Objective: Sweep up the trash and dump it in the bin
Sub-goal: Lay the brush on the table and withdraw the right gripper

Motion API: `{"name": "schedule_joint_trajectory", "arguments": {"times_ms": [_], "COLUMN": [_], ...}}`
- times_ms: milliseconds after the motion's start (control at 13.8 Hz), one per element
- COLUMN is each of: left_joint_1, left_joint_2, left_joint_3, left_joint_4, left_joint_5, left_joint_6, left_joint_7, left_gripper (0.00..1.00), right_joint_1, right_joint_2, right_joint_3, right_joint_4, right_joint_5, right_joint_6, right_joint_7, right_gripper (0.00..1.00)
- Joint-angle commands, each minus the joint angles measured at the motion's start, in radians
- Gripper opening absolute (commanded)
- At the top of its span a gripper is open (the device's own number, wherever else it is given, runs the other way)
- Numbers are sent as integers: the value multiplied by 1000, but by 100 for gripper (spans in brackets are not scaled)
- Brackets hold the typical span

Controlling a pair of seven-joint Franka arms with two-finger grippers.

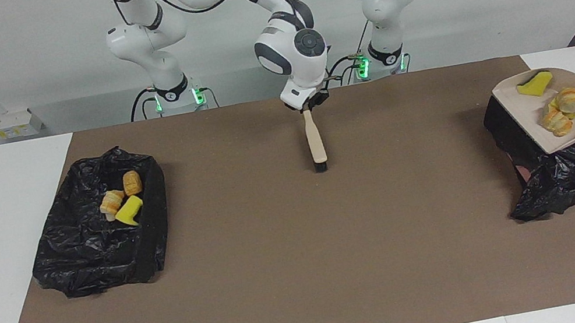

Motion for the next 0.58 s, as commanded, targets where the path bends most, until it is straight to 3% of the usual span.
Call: {"name": "schedule_joint_trajectory", "arguments": {"times_ms": [0,289,506], "left_joint_1": [-66,-102,-123], "left_joint_2": [-8,-47,-82], "left_joint_3": [9,7,7], "left_joint_4": [-27,-84,-147], "left_joint_5": [164,356,474], "left_joint_6": [22,29,55], "left_joint_7": [-124,-248,-337], "left_gripper": [0,0,0], "right_joint_1": [-23,-32,-32], "right_joint_2": [-8,-78,-136], "right_joint_3": [-20,-147,-306], "right_joint_4": [47,90,116], "right_joint_5": [-63,-90,-100], "right_joint_6": [-18,-18,-30], "right_joint_7": [-15,-44,-183], "right_gripper": [100,100,100]}}
